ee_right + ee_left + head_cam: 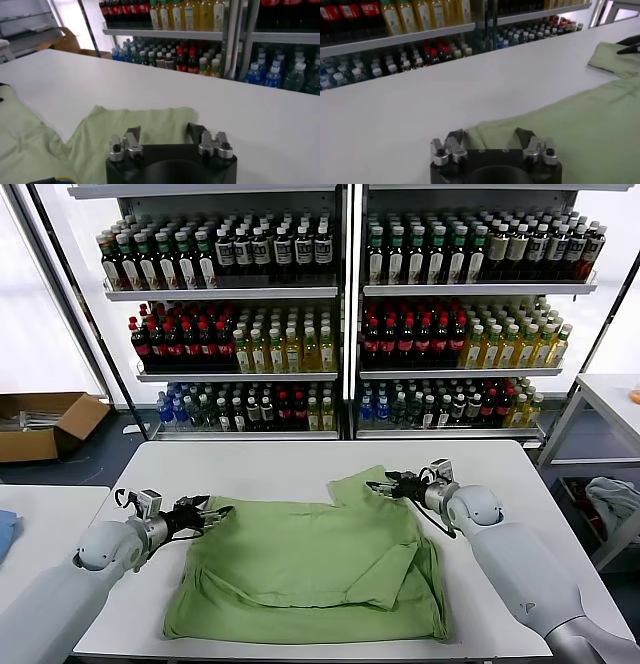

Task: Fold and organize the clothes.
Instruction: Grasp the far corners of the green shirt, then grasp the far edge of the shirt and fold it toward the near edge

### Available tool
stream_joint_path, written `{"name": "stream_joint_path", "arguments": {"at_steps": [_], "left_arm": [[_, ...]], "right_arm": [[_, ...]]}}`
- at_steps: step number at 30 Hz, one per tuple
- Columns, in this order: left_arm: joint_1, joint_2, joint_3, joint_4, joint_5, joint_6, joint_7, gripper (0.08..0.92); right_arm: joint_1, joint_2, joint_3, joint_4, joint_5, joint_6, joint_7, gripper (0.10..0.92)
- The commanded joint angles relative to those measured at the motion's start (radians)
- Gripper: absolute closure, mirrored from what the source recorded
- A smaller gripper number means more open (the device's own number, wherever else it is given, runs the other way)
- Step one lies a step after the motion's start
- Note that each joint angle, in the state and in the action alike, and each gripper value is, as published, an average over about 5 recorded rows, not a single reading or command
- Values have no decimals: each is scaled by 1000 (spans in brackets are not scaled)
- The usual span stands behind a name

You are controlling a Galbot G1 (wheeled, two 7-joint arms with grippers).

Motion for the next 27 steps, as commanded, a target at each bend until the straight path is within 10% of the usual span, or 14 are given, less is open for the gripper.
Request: {"name": "stream_joint_path", "arguments": {"at_steps": [1, 15, 27], "left_arm": [[9, -4, 14, 8, 9, 2, 3, 410], [24, -4, -46, -72, -13, -61, -55, 818], [207, 23, -185, -293, -36, -65, -114, 911]], "right_arm": [[-11, 5, -7, -3, -6, -4, -3, 508], [-54, 9, 76, 121, 144, 6, 40, 898], [-268, -100, 225, 467, 339, -31, 115, 919]]}}
